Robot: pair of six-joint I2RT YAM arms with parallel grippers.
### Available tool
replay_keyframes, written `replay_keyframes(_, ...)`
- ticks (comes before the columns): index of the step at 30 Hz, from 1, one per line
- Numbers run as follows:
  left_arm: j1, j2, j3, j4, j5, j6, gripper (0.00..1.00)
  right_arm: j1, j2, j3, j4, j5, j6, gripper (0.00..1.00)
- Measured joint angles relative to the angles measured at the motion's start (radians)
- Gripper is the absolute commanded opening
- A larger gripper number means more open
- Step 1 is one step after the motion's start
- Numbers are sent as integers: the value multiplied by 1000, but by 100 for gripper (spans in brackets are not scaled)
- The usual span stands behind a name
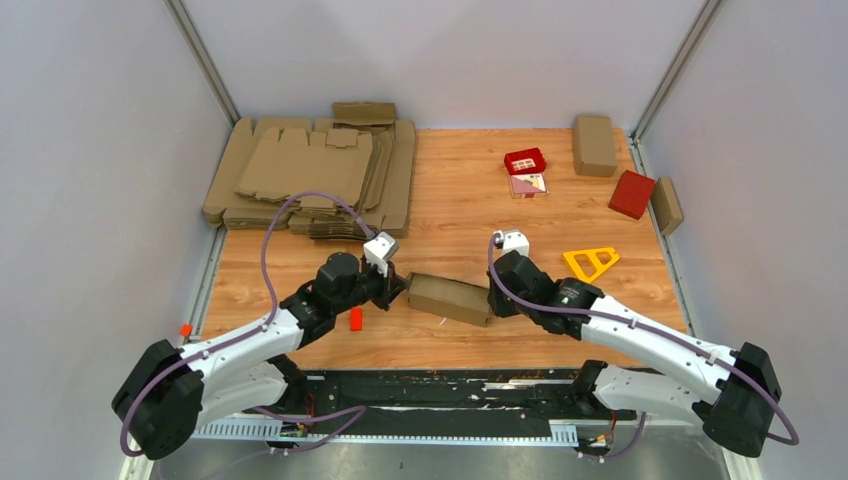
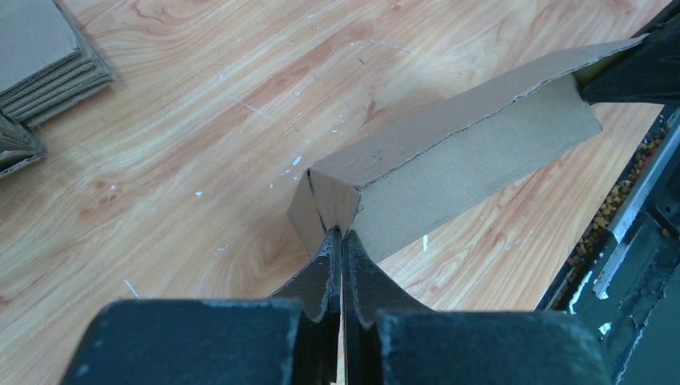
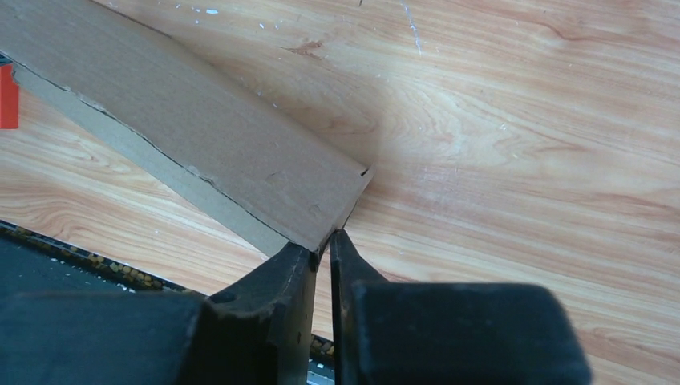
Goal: Fold the paper box
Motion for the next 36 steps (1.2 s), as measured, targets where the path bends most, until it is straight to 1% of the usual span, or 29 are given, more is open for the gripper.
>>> replay_keyframes(3, 0, 4, 0, 3, -4, 0, 0, 0, -12, 0, -8, -10, 31, 1)
replay_keyframes(4, 0, 5, 0, 3, -5, 0, 0, 0, -16, 0, -11, -10, 39, 0)
replay_keyframes(13, -21, 17, 15, -3, -24, 5, 0, -11, -25, 10, -50, -8, 124, 0)
replay_keyframes(20, -31, 24, 49, -41, -61, 12, 0, -40, -69, 14, -67, -76, 163, 0)
replay_keyframes(25, -32, 37, 105, -93, -96, 17, 0, -48, -76, 11, -65, -131, 192, 0)
replay_keyframes(36, -32, 56, 130, -127, -104, 19, 0, -55, -80, 0, -58, -163, 216, 0)
